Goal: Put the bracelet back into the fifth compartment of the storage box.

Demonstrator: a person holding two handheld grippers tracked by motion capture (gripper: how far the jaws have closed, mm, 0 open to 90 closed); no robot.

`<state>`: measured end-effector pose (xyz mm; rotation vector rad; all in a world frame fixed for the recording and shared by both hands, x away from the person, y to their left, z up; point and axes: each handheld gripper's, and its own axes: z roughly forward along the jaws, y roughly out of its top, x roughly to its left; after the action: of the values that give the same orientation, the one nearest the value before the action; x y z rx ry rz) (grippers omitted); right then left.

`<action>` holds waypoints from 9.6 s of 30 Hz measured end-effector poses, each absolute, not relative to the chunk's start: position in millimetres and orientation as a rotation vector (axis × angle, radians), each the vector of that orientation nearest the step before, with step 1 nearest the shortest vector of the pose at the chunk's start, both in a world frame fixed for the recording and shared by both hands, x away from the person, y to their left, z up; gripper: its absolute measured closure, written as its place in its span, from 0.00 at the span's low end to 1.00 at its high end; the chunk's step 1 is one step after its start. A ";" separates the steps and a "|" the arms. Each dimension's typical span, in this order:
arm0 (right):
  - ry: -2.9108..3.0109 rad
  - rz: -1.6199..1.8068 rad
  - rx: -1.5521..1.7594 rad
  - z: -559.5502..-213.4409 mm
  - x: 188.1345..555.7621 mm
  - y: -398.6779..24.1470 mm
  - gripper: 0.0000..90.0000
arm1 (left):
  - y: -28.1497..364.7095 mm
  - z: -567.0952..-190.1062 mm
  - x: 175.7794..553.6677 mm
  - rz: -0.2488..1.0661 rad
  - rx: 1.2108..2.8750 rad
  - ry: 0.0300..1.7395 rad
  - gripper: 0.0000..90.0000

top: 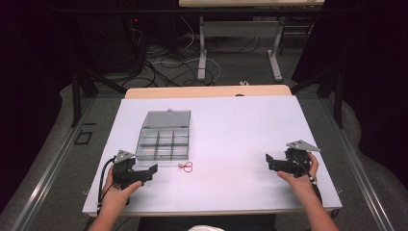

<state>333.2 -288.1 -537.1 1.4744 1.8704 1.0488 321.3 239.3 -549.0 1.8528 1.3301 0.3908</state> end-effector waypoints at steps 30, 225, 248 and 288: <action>1.901 1.098 1.439 -537.2 325.0 -273.1 0.00 | 221.0 -534.4 309.7 0.337 1.832 1.264 0.30; 1.973 1.123 1.466 -544.4 331.3 -273.1 0.07 | 136.7 -528.4 337.6 0.069 1.808 1.474 0.97; 1.975 1.121 1.452 -545.1 332.4 -272.4 0.07 | 142.0 -516.5 337.8 0.140 1.783 1.455 0.97; 1.943 1.119 1.456 -542.1 325.0 -277.5 0.07 | 164.7 -491.1 361.0 0.195 1.640 1.517 0.97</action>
<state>325.0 -277.5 -542.1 1.4557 1.9428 1.1190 361.0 164.7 -491.1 1.6403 1.5173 0.1955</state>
